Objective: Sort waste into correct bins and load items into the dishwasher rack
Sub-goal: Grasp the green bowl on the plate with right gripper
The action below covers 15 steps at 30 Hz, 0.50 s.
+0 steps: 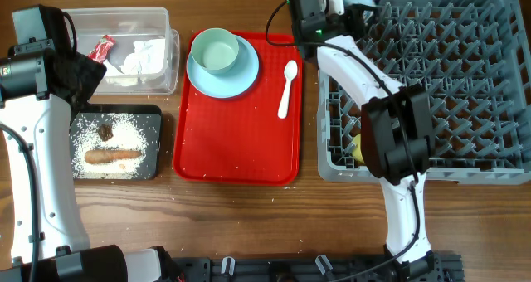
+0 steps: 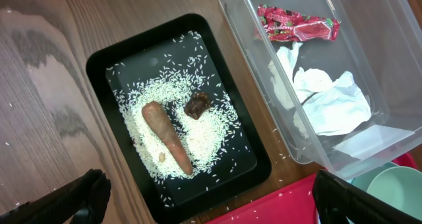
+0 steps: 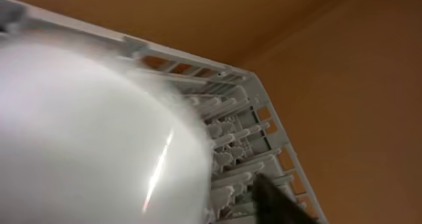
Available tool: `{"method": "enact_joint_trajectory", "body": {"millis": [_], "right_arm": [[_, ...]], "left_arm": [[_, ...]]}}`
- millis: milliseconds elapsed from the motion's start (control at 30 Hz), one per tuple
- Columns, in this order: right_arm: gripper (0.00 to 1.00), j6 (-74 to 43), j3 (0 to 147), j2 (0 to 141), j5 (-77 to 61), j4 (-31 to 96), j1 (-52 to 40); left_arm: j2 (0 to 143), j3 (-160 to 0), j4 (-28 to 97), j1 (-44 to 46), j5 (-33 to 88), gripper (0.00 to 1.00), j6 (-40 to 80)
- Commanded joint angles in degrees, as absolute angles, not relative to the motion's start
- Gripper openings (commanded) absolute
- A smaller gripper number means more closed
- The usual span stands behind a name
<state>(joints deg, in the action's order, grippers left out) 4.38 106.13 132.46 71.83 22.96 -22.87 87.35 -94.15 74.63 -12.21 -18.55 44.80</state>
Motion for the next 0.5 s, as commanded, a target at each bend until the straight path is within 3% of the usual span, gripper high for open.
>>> {"method": "enact_joint_trajectory", "body": {"millis": [0, 100, 267, 367, 467], "right_arm": [[0.96, 6.2, 106.1, 133.5, 70.6, 24.0, -26.3], [1.0, 5.8, 106.1, 131.2, 67.0, 26.9, -26.8], [0.99, -0.5, 106.1, 121.7, 49.0, 33.9, -26.8], [0.98, -7.2, 106.1, 115.8, 20.9, 36.4, -26.8], [0.83, -21.3, 106.0, 117.3, -3.7, 32.3, -26.9]], "left_arm": [[87.3, -94.7, 74.6, -12.1, -18.5, 1.0, 43.9], [87.3, -94.7, 74.6, -12.1, -18.5, 1.0, 43.9], [87.3, -94.7, 74.6, -12.1, -18.5, 1.0, 43.9], [87.3, -94.7, 74.6, -12.1, -18.5, 1.0, 43.9], [87.3, -94.7, 74.6, -12.1, -18.5, 1.0, 43.9]]}}
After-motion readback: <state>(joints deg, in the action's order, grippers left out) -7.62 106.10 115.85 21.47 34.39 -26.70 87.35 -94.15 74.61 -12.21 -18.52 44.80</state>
